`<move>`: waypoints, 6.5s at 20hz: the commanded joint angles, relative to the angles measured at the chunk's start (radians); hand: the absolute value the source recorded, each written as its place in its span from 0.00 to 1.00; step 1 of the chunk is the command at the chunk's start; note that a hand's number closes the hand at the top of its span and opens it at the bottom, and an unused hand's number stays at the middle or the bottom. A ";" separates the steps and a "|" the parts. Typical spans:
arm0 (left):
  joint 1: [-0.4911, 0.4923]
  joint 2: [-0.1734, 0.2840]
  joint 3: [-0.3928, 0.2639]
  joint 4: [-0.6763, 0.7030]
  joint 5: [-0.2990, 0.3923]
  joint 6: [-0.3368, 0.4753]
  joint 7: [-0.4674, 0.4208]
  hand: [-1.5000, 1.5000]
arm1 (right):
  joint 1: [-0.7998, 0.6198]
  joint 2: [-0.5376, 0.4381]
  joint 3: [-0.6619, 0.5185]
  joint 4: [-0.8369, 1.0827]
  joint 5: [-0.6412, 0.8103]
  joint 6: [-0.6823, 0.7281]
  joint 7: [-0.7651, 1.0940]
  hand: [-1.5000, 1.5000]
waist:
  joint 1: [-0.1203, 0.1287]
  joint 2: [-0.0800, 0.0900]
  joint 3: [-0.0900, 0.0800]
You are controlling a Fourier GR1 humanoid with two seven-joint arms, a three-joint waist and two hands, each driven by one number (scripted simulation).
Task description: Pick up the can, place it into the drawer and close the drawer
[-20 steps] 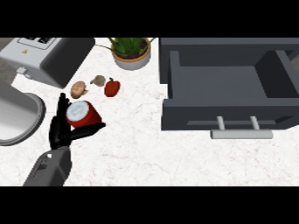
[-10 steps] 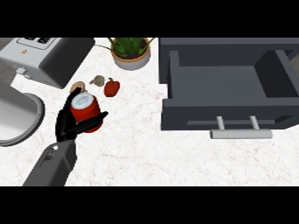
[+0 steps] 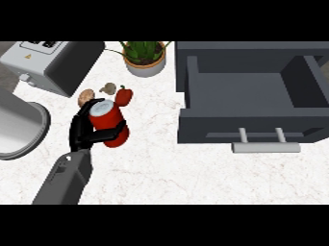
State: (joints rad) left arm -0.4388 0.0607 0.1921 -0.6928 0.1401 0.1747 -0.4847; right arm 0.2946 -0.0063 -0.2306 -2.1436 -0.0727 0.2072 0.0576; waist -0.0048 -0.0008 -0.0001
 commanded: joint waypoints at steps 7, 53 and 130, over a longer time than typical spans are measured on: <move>0.109 0.125 -0.009 -0.158 0.050 -0.181 0.059 1.00 | -0.029 0.005 0.013 -0.044 0.004 -0.043 0.064 0.00 | 0.008 -0.001 0.000; -0.821 -0.061 -0.354 -0.225 -0.051 0.311 0.771 1.00 | -0.025 -0.045 -0.101 0.022 -0.069 0.035 -0.012 0.00 | -0.018 0.004 0.001; -1.001 -0.061 -0.788 0.269 0.563 0.651 0.337 0.00 | -0.256 -0.208 0.165 -0.055 0.592 -0.049 -0.041 0.00 | -0.047 0.015 0.000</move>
State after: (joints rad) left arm -1.4287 -0.0001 -0.6009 -0.4229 0.6989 0.8170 -0.1331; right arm 0.0469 -0.1967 -0.1181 -2.2037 0.3783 0.1818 0.0202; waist -0.0833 0.0225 0.0011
